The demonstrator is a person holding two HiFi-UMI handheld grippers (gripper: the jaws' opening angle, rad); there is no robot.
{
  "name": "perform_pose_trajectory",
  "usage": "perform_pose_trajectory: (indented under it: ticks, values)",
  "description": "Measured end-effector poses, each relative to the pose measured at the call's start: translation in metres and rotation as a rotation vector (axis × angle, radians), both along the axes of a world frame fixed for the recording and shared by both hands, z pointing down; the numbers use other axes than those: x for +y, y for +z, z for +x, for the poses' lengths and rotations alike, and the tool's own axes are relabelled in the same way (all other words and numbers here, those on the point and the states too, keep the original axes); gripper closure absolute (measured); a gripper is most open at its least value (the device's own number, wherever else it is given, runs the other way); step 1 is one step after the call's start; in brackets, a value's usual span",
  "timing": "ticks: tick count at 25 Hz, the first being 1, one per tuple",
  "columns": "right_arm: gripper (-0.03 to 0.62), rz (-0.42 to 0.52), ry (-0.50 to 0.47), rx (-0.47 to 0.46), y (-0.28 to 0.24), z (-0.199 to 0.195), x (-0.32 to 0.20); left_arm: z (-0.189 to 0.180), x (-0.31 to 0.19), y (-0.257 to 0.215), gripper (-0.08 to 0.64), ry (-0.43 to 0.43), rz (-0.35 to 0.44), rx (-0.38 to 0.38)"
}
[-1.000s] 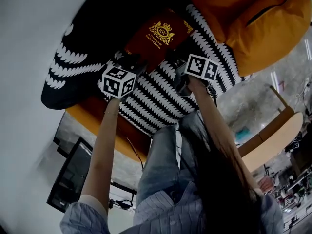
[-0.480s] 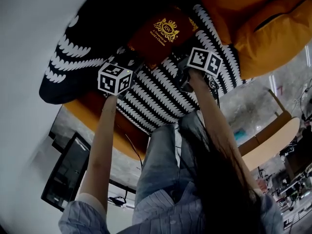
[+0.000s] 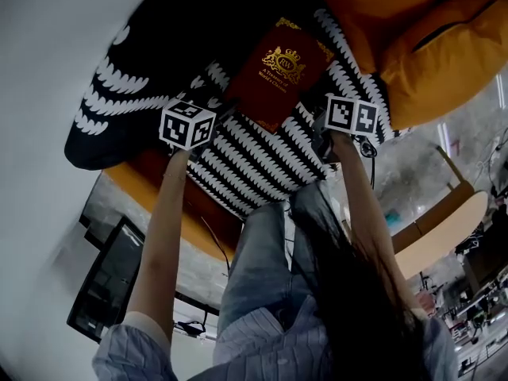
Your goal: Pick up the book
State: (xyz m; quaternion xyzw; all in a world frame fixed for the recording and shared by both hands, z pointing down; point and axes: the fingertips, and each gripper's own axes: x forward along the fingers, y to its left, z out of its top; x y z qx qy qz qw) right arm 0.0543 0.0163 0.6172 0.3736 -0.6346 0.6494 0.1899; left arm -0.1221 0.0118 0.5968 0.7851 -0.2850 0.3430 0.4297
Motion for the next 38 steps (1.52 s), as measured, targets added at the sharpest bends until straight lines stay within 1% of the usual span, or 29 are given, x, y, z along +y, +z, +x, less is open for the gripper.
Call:
perform_pose_trajectory:
  ticks: [2, 5, 7, 10, 12, 16, 20, 22, 25, 28, 32, 35, 38]
  values:
    - [0.541, 0.012, -0.047, 0.010, 0.002, 0.012, 0.011, 0.009, 0.006, 0.006, 0.276, 0.003, -0.025, 0.022]
    - [0.540, 0.028, -0.100, 0.021, 0.004, 0.024, 0.022, 0.018, 0.014, 0.017, 0.250, -0.001, -0.088, 0.076]
    - [0.540, 0.032, -0.110, 0.024, 0.003, 0.027, 0.024, 0.021, 0.019, 0.026, 0.231, 0.015, -0.141, 0.100]
    - [0.540, 0.042, -0.116, 0.031, 0.003, 0.026, 0.025, 0.029, 0.032, 0.037, 0.225, 0.040, -0.231, 0.138]
    - [0.538, 0.056, -0.132, 0.043, 0.004, 0.027, 0.025, 0.040, 0.042, 0.044, 0.225, 0.056, -0.271, 0.163]
    - [0.529, 0.094, -0.177, 0.058, 0.008, 0.029, 0.031, 0.049, 0.051, 0.054, 0.225, 0.070, -0.277, 0.179]
    - [0.529, 0.096, -0.145, 0.056, 0.002, 0.023, 0.043, 0.046, 0.064, 0.051, 0.224, 0.066, -0.300, 0.226]
    - [0.529, 0.108, -0.131, 0.065, -0.002, 0.019, 0.041, 0.044, 0.060, 0.047, 0.225, 0.076, -0.277, 0.220]
    - [0.529, 0.103, -0.113, 0.072, -0.004, 0.018, 0.037, 0.043, 0.057, 0.040, 0.225, 0.078, -0.262, 0.185]
    - [0.529, 0.096, -0.105, 0.078, -0.003, 0.026, 0.032, 0.049, 0.058, 0.037, 0.227, 0.059, -0.257, 0.171]
    - [0.529, 0.111, -0.102, 0.079, -0.013, 0.036, 0.031, 0.061, 0.068, 0.031, 0.232, 0.019, -0.263, 0.196]
    - [0.529, 0.123, -0.114, 0.070, -0.028, 0.037, 0.031, 0.061, 0.071, 0.015, 0.233, -0.007, -0.246, 0.212]
    - [0.529, 0.130, -0.140, 0.068, -0.051, 0.028, 0.040, 0.053, 0.082, -0.009, 0.233, -0.019, -0.224, 0.202]
